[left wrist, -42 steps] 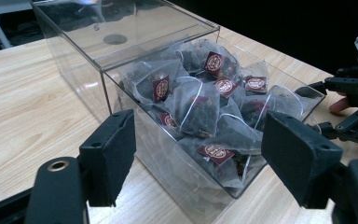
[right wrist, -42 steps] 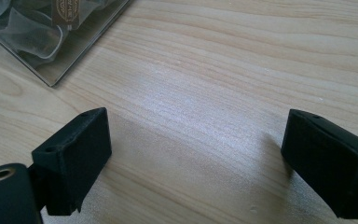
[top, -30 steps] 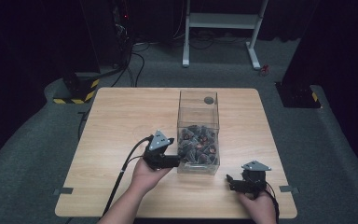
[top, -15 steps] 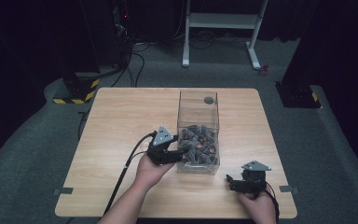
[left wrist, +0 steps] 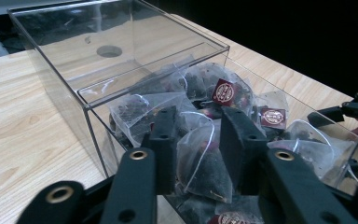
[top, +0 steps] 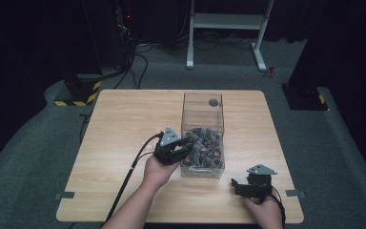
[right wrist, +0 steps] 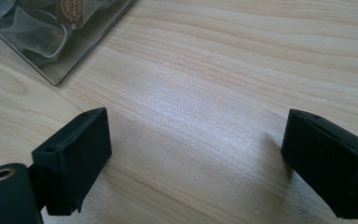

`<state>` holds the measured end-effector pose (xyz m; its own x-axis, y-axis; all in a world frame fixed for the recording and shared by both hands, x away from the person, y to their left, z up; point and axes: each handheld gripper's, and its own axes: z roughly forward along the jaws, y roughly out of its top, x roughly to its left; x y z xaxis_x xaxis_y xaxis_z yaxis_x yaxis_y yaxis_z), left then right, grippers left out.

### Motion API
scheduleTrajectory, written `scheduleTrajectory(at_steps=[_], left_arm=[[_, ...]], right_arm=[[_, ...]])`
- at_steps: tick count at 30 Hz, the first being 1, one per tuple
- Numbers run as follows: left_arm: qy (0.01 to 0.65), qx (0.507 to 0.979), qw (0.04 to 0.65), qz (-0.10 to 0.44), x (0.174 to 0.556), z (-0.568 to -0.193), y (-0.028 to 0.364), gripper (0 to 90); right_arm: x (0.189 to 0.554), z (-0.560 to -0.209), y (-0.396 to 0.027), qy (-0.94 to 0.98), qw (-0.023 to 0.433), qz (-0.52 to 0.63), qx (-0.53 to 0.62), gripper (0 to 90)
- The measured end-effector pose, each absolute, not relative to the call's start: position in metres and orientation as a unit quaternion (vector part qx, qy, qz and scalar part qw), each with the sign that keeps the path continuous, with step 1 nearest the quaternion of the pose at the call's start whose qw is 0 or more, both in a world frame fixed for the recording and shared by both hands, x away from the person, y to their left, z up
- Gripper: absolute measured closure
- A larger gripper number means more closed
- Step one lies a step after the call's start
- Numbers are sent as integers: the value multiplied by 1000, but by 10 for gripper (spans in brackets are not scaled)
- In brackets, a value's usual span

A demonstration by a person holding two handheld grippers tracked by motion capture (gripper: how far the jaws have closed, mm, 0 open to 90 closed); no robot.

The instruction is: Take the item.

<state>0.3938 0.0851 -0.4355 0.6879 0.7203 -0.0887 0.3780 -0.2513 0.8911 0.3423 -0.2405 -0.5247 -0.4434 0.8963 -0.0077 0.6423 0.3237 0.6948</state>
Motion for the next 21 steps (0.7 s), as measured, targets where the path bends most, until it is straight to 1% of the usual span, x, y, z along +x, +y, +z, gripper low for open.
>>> scheduleTrajectory(at_steps=[10,12,18,21], left_arm=[[358,778,484,180,396,-442,81,688],[358,778,484,180,396,-442,81,702],[355,781,482,180,395,-444,81,803],[354,780,485,175,394,-446,83,880]], right_arm=[[342,-525,-240,789,200,317,487,82],[342,-525,-240,789,200,317,487,82],[342,-525,-240,789,200,317,486,82],[342,-525,-240,790,200,317,486,83]])
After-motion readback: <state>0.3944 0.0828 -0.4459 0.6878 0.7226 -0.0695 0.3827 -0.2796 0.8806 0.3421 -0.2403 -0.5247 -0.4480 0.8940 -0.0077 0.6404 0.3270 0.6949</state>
